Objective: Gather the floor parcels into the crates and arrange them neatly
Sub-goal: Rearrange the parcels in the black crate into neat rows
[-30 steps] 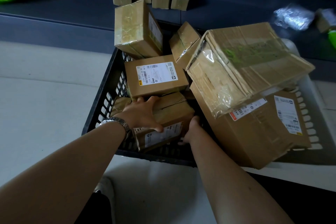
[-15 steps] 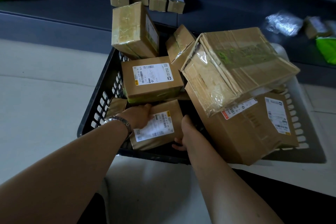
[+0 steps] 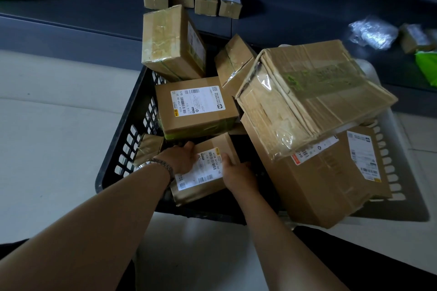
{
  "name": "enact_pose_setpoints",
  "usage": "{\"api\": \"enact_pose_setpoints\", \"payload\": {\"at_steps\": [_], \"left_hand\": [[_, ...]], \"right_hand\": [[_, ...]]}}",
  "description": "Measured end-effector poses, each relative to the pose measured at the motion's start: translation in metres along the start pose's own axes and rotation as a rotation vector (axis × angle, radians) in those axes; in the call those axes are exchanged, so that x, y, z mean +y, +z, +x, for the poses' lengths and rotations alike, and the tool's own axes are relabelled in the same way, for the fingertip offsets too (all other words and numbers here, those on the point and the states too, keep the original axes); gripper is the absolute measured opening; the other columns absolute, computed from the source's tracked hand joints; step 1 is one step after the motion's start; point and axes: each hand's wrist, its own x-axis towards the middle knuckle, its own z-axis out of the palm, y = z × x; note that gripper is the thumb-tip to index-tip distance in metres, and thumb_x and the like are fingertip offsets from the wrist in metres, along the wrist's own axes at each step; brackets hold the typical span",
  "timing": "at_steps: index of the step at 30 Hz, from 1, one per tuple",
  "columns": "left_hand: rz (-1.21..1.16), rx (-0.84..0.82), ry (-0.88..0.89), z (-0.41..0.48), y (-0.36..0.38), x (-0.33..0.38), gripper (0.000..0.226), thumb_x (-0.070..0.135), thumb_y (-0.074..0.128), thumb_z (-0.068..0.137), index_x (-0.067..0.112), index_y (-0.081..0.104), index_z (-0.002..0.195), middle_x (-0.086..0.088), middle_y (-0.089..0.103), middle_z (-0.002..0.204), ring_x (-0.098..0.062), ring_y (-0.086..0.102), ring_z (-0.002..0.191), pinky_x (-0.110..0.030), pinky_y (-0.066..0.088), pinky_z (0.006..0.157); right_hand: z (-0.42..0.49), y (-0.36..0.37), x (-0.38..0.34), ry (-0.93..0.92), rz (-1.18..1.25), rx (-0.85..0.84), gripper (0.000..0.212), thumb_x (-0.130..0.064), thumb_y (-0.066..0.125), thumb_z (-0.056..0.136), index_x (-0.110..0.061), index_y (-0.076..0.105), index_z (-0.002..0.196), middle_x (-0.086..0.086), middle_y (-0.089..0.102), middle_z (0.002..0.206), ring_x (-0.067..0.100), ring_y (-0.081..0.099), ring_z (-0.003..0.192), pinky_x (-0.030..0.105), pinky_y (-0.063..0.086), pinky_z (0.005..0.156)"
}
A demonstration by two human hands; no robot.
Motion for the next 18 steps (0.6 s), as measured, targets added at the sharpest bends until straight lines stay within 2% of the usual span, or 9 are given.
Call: {"api": "enact_pose_setpoints", "payload": {"at_steps": [2, 6, 9, 11, 12, 15, 18], "left_hand": [[-0.065, 0.018, -0.071, 0.0, 0.009, 0.0, 0.052, 0.044, 0.026, 0.103, 0.02, 0.018, 0.148, -0.022, 0.041, 0.142, -0.036, 0.047, 0.125, -0.046, 0.038, 0.104], [-0.159, 0.024, -0.184, -0.004, 0.025, 0.005, 0.065, 0.05, 0.023, 0.102, 0.022, -0.001, 0.154, -0.022, 0.016, 0.156, -0.039, 0.02, 0.143, -0.049, 0.022, 0.113], [-0.174, 0.016, -0.172, 0.0, 0.025, 0.001, 0.072, 0.055, 0.027, 0.1, 0.022, -0.006, 0.155, -0.02, 0.011, 0.158, -0.039, 0.017, 0.144, -0.049, 0.02, 0.116], [-0.164, 0.016, -0.147, 0.002, 0.025, -0.003, 0.079, 0.058, 0.033, 0.097, 0.021, -0.007, 0.155, -0.018, 0.011, 0.159, -0.037, 0.016, 0.145, -0.048, 0.021, 0.116], [-0.156, 0.02, -0.13, 0.003, 0.025, -0.004, 0.084, 0.06, 0.038, 0.095, 0.02, -0.007, 0.155, -0.017, 0.012, 0.159, -0.036, 0.017, 0.145, -0.047, 0.021, 0.116], [-0.151, 0.037, -0.091, 0.003, 0.028, -0.008, 0.099, 0.062, 0.049, 0.089, 0.016, -0.009, 0.154, -0.017, 0.016, 0.158, -0.034, 0.02, 0.145, -0.045, 0.024, 0.115], [-0.182, 0.07, -0.082, 0.003, 0.029, -0.008, 0.104, 0.062, 0.055, 0.086, 0.01, -0.005, 0.154, -0.018, 0.017, 0.157, -0.034, 0.022, 0.144, -0.044, 0.026, 0.114]], "right_hand": [[0.002, 0.003, 0.0, 0.051, 0.097, 0.009, 0.078, -0.058, 0.049, 0.095, -0.003, 0.028, 0.147, 0.014, 0.055, 0.131, 0.031, 0.059, 0.112, 0.035, 0.051, 0.078], [0.015, 0.008, -0.004, 0.162, 0.27, -0.025, 0.086, -0.05, 0.056, 0.094, -0.009, 0.011, 0.154, 0.015, 0.052, 0.133, 0.034, 0.058, 0.114, 0.046, 0.057, 0.085], [0.021, 0.012, -0.005, 0.201, 0.406, -0.066, 0.082, -0.045, 0.056, 0.094, -0.014, 0.009, 0.154, 0.013, 0.051, 0.12, 0.035, 0.054, 0.116, 0.049, 0.057, 0.077], [0.023, 0.015, -0.005, 0.195, 0.47, -0.053, 0.083, -0.043, 0.057, 0.094, -0.018, 0.007, 0.155, 0.014, 0.05, 0.128, 0.036, 0.053, 0.118, 0.048, 0.056, 0.073], [0.024, 0.015, -0.007, 0.183, 0.48, -0.022, 0.085, -0.043, 0.058, 0.093, -0.019, 0.006, 0.156, 0.015, 0.048, 0.136, 0.037, 0.052, 0.121, 0.048, 0.056, 0.075], [0.039, 0.017, -0.007, 0.133, 0.469, 0.06, 0.093, -0.048, 0.061, 0.087, -0.02, 0.005, 0.157, 0.017, 0.041, 0.149, 0.04, 0.05, 0.127, 0.056, 0.05, 0.096], [0.05, 0.018, -0.004, 0.115, 0.489, 0.066, 0.09, -0.044, 0.061, 0.089, -0.019, 0.009, 0.157, 0.018, 0.04, 0.151, 0.04, 0.05, 0.129, 0.056, 0.048, 0.101]]}}
